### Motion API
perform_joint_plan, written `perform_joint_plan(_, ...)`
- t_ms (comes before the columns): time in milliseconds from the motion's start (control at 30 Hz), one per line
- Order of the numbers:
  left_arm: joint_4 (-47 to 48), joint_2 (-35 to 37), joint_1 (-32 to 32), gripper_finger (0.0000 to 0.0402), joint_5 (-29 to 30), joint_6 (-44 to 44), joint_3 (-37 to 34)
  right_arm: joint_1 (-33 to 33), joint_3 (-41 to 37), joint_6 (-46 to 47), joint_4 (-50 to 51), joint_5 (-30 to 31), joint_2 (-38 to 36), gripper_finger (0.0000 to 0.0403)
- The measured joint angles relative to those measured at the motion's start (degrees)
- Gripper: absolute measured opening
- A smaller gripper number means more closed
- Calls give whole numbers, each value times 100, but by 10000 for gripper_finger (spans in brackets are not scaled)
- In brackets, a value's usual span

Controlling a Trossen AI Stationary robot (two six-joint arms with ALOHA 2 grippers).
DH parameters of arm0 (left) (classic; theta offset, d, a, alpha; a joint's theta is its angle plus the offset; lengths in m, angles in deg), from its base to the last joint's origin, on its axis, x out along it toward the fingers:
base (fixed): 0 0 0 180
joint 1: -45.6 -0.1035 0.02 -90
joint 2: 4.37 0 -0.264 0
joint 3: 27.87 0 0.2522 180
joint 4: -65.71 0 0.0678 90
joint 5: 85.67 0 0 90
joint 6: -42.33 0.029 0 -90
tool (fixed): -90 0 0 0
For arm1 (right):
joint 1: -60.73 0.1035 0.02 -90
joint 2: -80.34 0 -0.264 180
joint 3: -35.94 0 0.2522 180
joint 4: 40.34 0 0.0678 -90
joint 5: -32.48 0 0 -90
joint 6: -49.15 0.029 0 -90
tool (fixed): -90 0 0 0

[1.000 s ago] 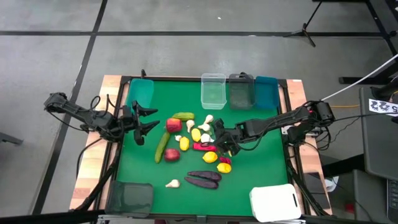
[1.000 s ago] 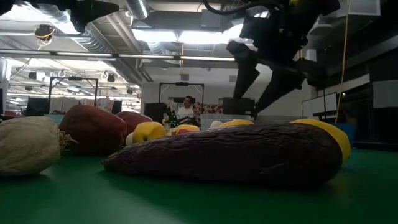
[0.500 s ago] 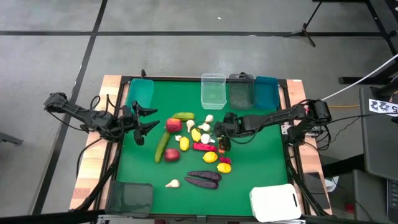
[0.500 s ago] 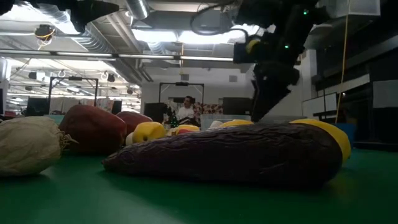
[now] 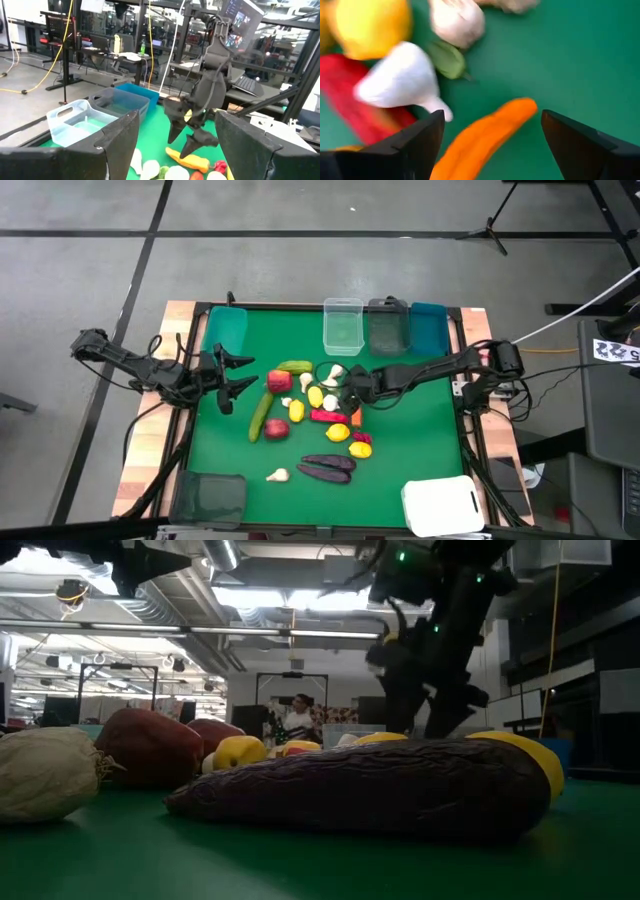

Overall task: Sort produce into baskets
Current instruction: Put the orange chili pepper into the white bin

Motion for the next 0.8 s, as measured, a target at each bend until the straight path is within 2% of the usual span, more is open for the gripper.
perform_joint_plan(300, 20, 0, 0, 258, 1, -21, 0, 167, 3, 608, 16, -145, 539, 329)
perform_joint_plan(400, 100, 0, 0, 258, 0, -19, 0, 238, 7, 701, 24, -24, 570, 305)
perform_joint_plan(533, 101, 0, 0, 258, 2, -19, 0, 238, 3, 705, 106, 40, 576, 227)
perform_joint_plan(733, 102, 0, 0, 258, 2, -65, 0, 229, 3, 460, 136, 62, 563, 72)
perform_joint_plan(800, 102, 0, 0, 258, 2, -67, 0, 229, 1, 296, 160, 46, 525, 39)
